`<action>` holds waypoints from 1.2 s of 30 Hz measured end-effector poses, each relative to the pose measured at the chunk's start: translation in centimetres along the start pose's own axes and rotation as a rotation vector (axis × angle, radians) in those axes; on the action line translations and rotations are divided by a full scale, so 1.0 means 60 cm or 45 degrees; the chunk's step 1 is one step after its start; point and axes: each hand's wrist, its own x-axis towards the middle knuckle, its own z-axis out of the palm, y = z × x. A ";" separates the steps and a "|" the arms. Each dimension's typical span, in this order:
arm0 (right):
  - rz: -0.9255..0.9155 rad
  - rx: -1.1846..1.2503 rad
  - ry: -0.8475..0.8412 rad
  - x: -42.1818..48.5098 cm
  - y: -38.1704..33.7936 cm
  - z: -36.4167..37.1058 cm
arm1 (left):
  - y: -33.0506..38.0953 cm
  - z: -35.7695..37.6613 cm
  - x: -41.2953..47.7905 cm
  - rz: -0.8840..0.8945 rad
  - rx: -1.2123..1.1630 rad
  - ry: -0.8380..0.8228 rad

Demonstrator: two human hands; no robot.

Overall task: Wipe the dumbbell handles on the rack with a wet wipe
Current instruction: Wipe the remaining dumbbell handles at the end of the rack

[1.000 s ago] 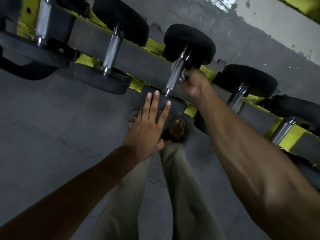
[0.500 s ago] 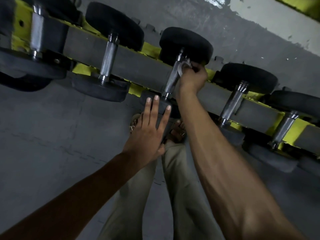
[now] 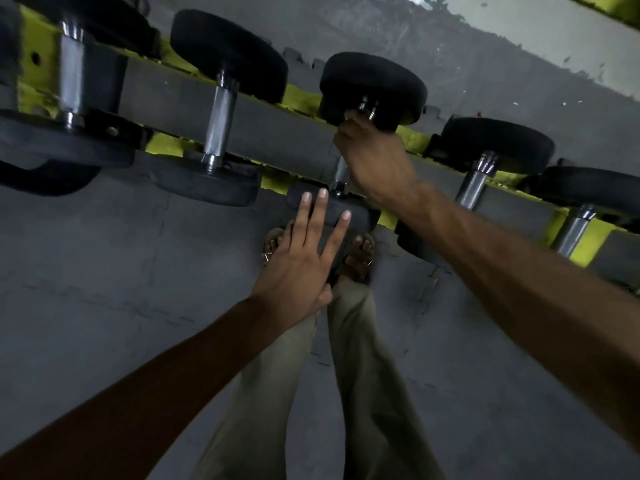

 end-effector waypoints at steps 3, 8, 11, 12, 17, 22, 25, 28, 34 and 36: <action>-0.282 0.015 -0.617 0.041 -0.017 -0.039 | -0.004 -0.006 -0.003 0.010 0.007 -0.005; -0.143 -0.135 -0.698 0.103 0.000 -0.079 | -0.010 -0.012 -0.005 0.022 0.001 -0.020; -0.132 -0.075 -0.881 0.108 -0.023 -0.077 | -0.013 -0.007 -0.003 0.035 0.013 -0.008; -0.127 0.004 -0.964 0.105 -0.035 -0.070 | -0.014 -0.005 -0.003 0.038 0.017 -0.006; -0.220 0.201 -0.840 0.092 -0.025 -0.055 | -0.017 0.003 0.000 0.053 0.027 -0.006; -0.154 0.326 -0.513 0.031 -0.020 -0.043 | -0.010 0.001 -0.001 0.030 0.035 -0.004; -0.006 0.543 -0.351 -0.008 -0.031 -0.028 | -0.005 -0.002 -0.002 0.011 0.041 -0.016; 0.421 0.809 -0.074 -0.035 -0.044 -0.023 | -0.007 -0.004 -0.002 0.007 0.041 -0.017; 1.109 0.978 0.012 -0.060 -0.057 0.011 | -0.001 -0.003 -0.001 -0.008 0.033 -0.005; 1.147 1.032 0.027 -0.065 -0.058 0.016 | 0.003 -0.001 -0.001 -0.014 0.037 -0.012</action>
